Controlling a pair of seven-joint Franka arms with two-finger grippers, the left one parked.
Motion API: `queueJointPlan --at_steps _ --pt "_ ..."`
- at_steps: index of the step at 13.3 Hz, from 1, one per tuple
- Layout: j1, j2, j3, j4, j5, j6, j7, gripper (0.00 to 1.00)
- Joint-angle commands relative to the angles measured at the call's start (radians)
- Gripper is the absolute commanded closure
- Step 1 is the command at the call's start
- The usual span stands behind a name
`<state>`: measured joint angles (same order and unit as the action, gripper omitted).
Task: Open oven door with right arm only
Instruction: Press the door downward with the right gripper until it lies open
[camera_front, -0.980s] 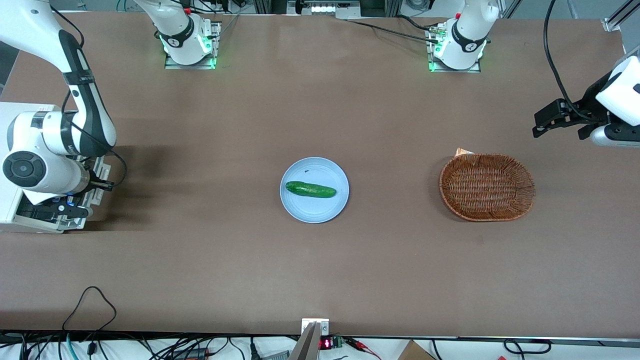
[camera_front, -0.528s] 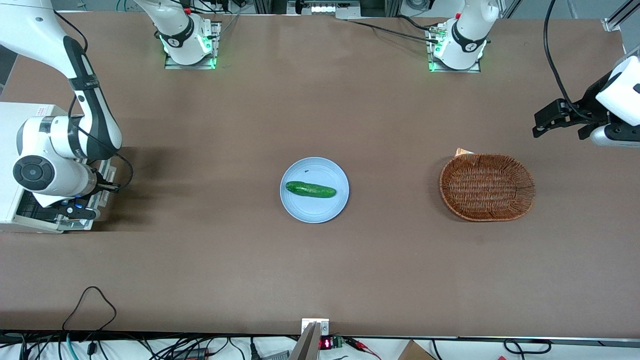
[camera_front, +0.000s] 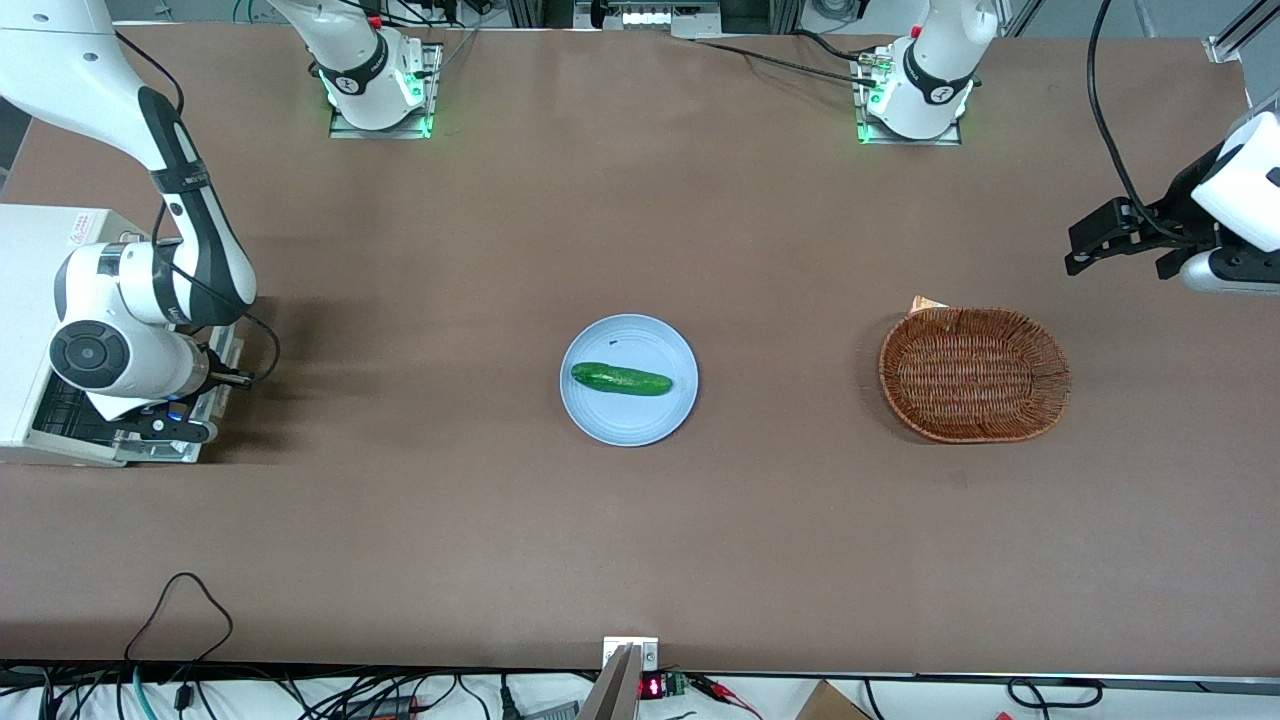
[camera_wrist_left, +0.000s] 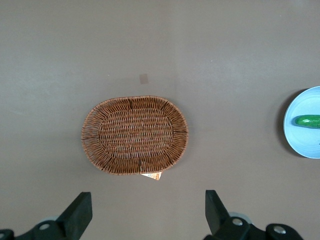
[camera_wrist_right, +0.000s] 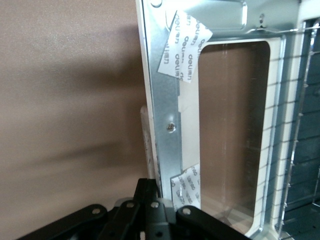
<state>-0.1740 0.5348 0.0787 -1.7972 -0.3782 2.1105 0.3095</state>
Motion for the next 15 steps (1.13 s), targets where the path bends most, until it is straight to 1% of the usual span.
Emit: queueJointPlan --at_steps 1,15 --pt "-0.009 0.020 -0.040 0.012 -0.051 0.002 -0.004 1.00" --pt "0.007 0.094 -0.042 0.015 -0.053 0.031 -0.003 1.00"
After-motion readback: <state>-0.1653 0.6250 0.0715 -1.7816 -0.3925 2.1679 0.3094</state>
